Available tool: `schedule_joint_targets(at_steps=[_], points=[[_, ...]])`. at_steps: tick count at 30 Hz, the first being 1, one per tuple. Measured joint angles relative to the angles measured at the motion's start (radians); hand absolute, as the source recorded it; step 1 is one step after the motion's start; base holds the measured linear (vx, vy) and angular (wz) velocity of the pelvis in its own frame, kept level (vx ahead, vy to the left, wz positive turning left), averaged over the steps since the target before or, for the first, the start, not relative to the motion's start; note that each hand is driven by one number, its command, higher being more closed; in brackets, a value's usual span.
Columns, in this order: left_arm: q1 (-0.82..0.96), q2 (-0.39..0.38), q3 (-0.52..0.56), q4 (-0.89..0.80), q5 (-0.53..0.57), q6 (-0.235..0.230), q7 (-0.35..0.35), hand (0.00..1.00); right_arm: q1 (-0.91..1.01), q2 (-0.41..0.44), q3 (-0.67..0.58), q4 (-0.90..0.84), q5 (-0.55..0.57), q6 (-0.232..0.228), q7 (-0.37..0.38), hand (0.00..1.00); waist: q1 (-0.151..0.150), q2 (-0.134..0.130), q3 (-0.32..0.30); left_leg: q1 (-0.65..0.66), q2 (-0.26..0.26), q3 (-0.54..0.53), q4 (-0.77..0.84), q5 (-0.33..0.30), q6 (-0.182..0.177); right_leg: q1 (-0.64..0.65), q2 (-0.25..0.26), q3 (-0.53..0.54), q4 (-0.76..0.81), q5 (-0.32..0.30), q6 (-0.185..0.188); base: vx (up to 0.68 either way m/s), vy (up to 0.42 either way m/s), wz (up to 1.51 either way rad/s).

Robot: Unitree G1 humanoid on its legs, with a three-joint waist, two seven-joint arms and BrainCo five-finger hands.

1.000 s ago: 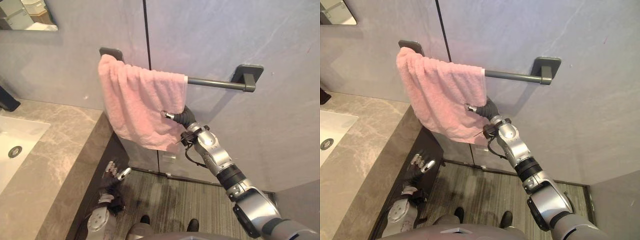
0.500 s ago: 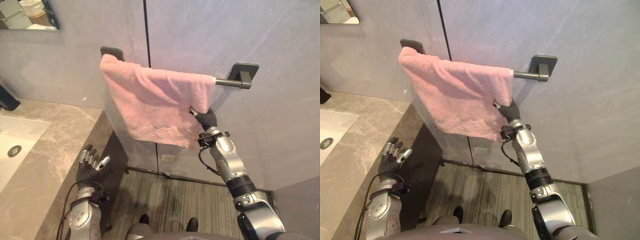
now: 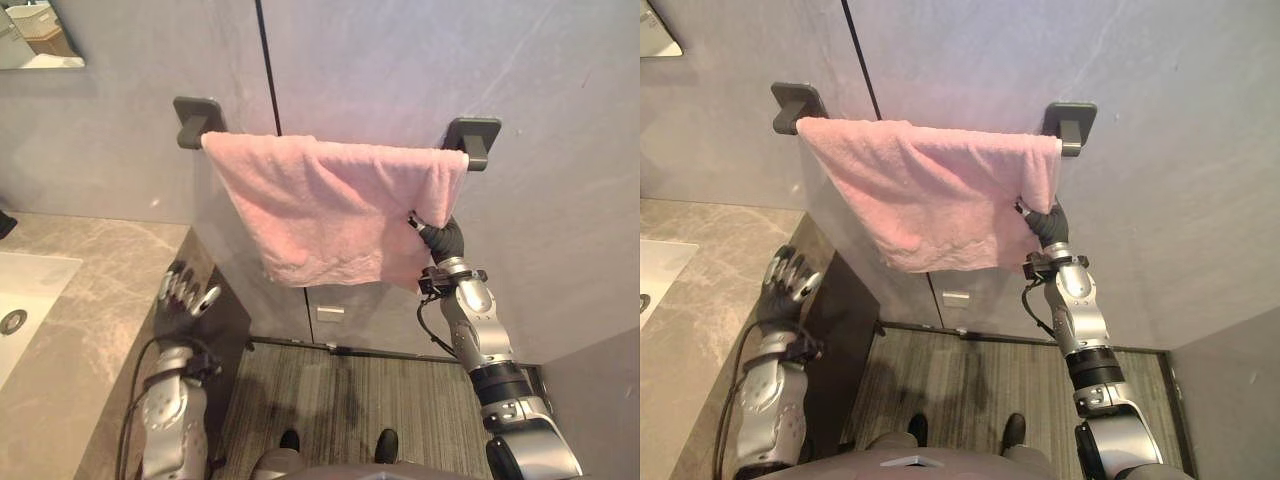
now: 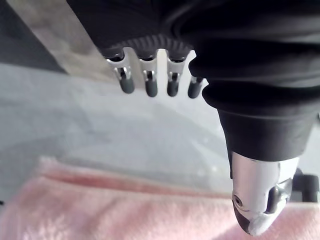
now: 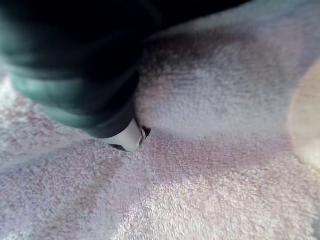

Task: Organize washtable

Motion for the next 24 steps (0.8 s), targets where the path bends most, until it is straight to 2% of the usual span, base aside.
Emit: schedule_joint_targets(at_steps=[4,6,8,16,19,20,24], points=[[-0.121,0.05,-0.082,0.053,0.001,-0.002,0.008,0.0,-0.018,-0.001,0.046,0.0,0.002,0.001,0.001,1.0,-0.01,0.003,0.001,0.0,0.001,0.026,0.008,0.0,0.0,-0.014,0.003,0.026,0.001,0.01,-0.004,0.01,-0.001,-0.18],[-0.168,0.054,-0.109,0.082,0.001,-0.002,0.021,0.0,-0.03,-0.001,0.074,0.0,0.005,0.011,0.002,1.0,-0.027,0.004,0.002,-0.001,0.001,0.035,0.011,0.0,0.0,-0.019,0.004,0.035,0.0,0.014,-0.006,-0.01,0.003,-0.17],[-0.219,0.059,-0.156,0.114,0.001,-0.001,0.027,0.0,-0.039,-0.002,0.1,0.0,0.022,0.017,0.002,1.0,-0.029,0.005,0.002,0.0,0.001,0.05,0.014,-0.002,0.0,-0.025,0.006,0.052,-0.001,0.019,-0.007,-0.02,0.001,-0.21],[-0.246,0.083,-0.176,0.151,0.0,-0.001,0.066,0.0,-0.042,-0.001,0.153,-0.007,0.062,0.021,0.009,1.0,-0.031,0.006,0.002,-0.003,0.002,0.076,0.017,-0.003,-0.005,-0.044,0.01,0.078,-0.005,0.029,-0.012,-0.04,-0.006,-0.12],[-0.25,0.083,-0.177,0.152,0.001,-0.001,0.082,0.0,-0.043,-0.001,0.172,-0.008,0.062,0.021,0.012,1.0,-0.041,0.006,0.002,-0.003,0.002,0.076,0.015,0.0,-0.01,-0.046,0.01,0.079,-0.005,0.03,-0.011,-0.02,-0.006,-0.02],[-0.251,0.083,-0.179,0.151,0.002,-0.001,0.09,1.0,-0.043,-0.001,0.177,-0.01,0.062,0.021,0.014,1.0,-0.046,0.006,0.002,-0.003,0.002,0.076,0.014,0.001,-0.011,-0.046,0.01,0.078,-0.005,0.03,-0.01,0.0,0.0,0.0],[-0.251,0.082,-0.177,0.151,0.009,-0.001,0.117,1.0,-0.04,-0.001,0.178,-0.027,0.062,0.023,0.014,1.0,-0.052,0.006,0.002,-0.003,0.002,0.077,0.006,0.004,-0.015,-0.051,0.011,0.079,-0.005,0.032,-0.01,0.0,0.0,0.0]])
